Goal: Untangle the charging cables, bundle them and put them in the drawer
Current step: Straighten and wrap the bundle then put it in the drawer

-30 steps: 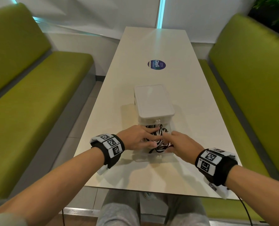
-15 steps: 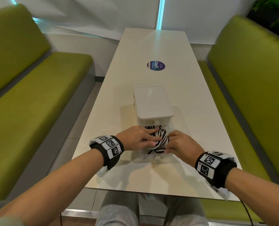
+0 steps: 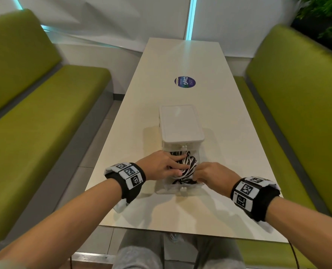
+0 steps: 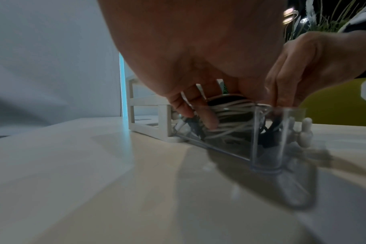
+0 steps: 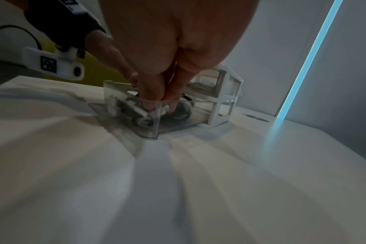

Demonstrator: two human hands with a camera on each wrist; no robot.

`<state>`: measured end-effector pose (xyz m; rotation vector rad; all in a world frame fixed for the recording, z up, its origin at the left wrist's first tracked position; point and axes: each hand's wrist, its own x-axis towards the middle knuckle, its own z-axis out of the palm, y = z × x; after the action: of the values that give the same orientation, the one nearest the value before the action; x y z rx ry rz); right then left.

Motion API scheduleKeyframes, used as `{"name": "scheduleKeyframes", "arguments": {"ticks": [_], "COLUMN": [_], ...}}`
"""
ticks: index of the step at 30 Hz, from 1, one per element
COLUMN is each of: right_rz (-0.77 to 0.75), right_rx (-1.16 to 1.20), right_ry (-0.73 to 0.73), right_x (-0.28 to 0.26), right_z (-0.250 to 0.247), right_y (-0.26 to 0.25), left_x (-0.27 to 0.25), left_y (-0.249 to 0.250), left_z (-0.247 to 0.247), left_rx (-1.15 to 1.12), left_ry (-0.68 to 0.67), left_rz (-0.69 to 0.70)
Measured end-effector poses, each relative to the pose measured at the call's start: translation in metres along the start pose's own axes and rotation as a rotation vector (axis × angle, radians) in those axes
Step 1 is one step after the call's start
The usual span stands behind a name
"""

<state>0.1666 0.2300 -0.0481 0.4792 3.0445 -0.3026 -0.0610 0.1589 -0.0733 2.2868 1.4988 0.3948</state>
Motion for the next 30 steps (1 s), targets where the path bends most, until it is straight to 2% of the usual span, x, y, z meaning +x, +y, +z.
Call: {"name": "scheduleKeyframes", "arguments": {"ticks": [2,3,6,9,13,15,18,20,21,23,25,28,30], "right_rz": [0.082,0.076,-0.024,0.028,-0.014,0.028,0.059,0.057,0.048,0.013,0.013,-0.032,0.003], "right_rx": [-0.029,-0.044,-0.152,-0.241,-0.149,-0.094,-0.103,-0.070,-0.066,-0.054,-0.079,-0.123,-0.082], "right_ry": [-0.024,-0.012,0.132,0.212,0.113,0.090,0.093,0.010,-0.036,0.000,0.021,0.090,0.095], "right_x": [0.003,0.003,-0.004,-0.014,-0.026,-0.030,-0.025,-0.016,-0.014,-0.013,-0.013,-0.014,-0.013], "right_z": [0.003,0.004,0.011,0.021,0.018,0.016,0.017,0.019,0.020,0.023,0.026,0.031,0.031], "right_y": [0.000,-0.004,-0.014,-0.010,-0.010,-0.010,-0.008,-0.002,0.001,0.008,0.007,0.005,0.002], "left_x": [0.001,0.001,0.000,-0.005,-0.008,-0.007,-0.007,-0.004,-0.003,0.001,0.008,0.021,0.028], "left_y": [0.000,0.000,0.002,0.009,0.026,0.029,0.028,0.031,0.034,0.041,0.041,0.031,0.021], "left_z": [-0.003,-0.003,-0.002,0.006,0.019,0.021,0.019,0.016,0.015,0.010,0.003,-0.011,-0.017], "left_rx": [-0.002,-0.006,0.026,0.182,0.389,0.458,0.349,0.274,0.248,0.244,0.319,0.301,0.313], "left_ry": [-0.005,-0.011,-0.005,0.085,0.332,0.425,0.491,0.526,0.526,0.514,0.477,0.238,0.115], "left_rz": [-0.003,-0.008,-0.036,-0.075,-0.135,-0.137,-0.104,-0.170,-0.231,-0.346,-0.393,-0.494,-0.502]}}
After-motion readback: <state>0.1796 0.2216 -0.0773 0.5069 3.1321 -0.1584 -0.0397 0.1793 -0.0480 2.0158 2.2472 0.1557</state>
